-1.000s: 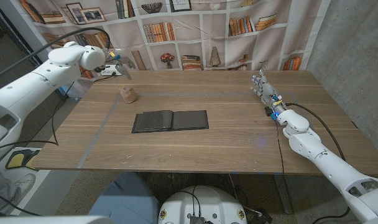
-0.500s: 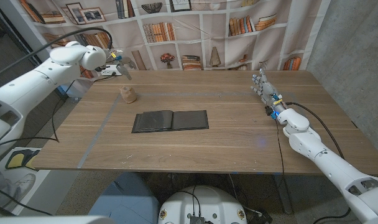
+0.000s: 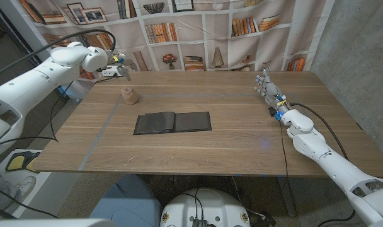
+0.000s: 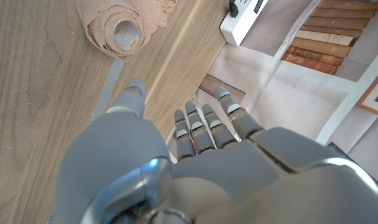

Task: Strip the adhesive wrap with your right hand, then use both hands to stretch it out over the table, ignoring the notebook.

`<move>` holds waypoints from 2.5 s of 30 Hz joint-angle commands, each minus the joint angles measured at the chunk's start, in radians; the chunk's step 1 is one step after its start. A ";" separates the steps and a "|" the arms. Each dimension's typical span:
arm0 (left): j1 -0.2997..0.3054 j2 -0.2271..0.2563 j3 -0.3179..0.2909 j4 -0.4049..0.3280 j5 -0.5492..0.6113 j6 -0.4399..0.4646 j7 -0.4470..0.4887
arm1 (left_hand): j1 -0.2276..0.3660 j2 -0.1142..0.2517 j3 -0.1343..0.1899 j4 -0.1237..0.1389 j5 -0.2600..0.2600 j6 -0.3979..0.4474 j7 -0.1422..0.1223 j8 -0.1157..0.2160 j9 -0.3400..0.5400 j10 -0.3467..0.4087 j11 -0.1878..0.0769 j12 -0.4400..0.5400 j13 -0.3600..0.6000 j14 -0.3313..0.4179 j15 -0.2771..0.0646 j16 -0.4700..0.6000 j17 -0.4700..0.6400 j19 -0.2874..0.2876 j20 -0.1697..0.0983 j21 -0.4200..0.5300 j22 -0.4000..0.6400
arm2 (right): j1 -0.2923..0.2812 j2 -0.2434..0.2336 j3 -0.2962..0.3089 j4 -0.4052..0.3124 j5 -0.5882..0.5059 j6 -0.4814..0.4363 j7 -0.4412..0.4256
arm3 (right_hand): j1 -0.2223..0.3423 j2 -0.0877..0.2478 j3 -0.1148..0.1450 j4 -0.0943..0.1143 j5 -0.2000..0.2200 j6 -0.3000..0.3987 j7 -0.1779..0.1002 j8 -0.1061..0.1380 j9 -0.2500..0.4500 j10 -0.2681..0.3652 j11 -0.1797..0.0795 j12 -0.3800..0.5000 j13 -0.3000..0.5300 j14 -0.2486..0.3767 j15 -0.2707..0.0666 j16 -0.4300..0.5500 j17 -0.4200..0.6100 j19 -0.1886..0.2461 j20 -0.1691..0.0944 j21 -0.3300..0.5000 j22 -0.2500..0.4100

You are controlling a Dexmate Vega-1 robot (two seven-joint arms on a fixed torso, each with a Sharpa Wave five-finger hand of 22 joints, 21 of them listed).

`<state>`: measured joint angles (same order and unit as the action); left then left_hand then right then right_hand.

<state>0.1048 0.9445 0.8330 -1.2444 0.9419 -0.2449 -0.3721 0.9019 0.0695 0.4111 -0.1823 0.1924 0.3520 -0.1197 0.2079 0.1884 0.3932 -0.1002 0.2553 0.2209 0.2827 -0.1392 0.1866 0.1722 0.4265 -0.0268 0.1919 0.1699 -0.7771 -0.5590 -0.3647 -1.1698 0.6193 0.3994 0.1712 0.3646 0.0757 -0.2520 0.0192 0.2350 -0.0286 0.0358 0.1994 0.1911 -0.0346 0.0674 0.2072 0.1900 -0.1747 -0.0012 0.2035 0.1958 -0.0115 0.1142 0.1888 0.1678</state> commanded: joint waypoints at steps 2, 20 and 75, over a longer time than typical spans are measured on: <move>-0.026 -0.013 0.045 0.026 0.098 -0.043 0.039 | 0.026 0.000 0.005 -0.003 -0.001 -0.001 -0.004 0.000 0.004 0.004 0.000 0.000 0.002 0.000 -0.005 -0.001 0.000 -0.006 0.003 -0.002 0.002 | -0.006 0.000 0.000 -0.006 -0.002 -0.002 -0.010 | 0.008 -0.001 -0.003 -0.003 -0.004 0.004 0.002 0.002 0.001 0.004 0.000 -0.001 0.004 -0.018 -0.009 0.000 0.001 0.005 0.002 0.001 0.003; -0.027 -0.025 0.076 0.029 0.175 -0.012 0.031 | 0.072 -0.018 0.001 0.002 -0.007 0.015 -0.011 -0.001 0.004 0.018 -0.009 0.001 0.002 0.019 -0.015 0.001 -0.001 -0.014 0.004 -0.003 0.003 | 0.003 0.010 -0.005 0.008 -0.004 -0.007 -0.013 | 0.008 0.001 -0.002 -0.003 -0.004 0.004 0.003 0.001 0.001 0.003 -0.001 -0.001 0.004 -0.018 -0.009 0.000 0.001 0.006 0.001 0.001 0.003; -0.042 -0.083 0.146 0.066 0.232 0.057 -0.034 | 0.089 -0.015 -0.033 0.024 -0.011 0.051 -0.019 0.000 0.007 0.062 -0.028 0.008 0.006 0.058 -0.033 0.006 0.002 -0.034 -0.020 0.004 0.004 | 0.004 0.017 -0.015 0.012 -0.012 -0.024 -0.029 | 0.002 0.010 0.001 -0.001 -0.005 0.006 0.001 0.000 0.001 0.003 -0.004 -0.003 0.004 -0.018 -0.013 0.000 0.003 0.007 0.000 0.000 0.003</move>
<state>0.0671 0.8762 0.9665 -1.1974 1.1760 -0.1953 -0.3915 0.9872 0.0474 0.3803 -0.1599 0.1847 0.3932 -0.1358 0.2078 0.1932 0.4469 -0.1287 0.2589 0.2258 0.3276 -0.1698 0.1866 0.1699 0.3843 -0.0518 0.1897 0.1698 -0.7757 -0.5401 -0.3759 -1.1579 0.6143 0.3795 0.1420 0.3646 0.0756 -0.2521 0.0193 0.2350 -0.0287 0.0358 0.1994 0.1911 -0.0347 0.0674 0.2072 0.1901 -0.1692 -0.0066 0.2035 0.1967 -0.0079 0.1106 0.1888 0.1678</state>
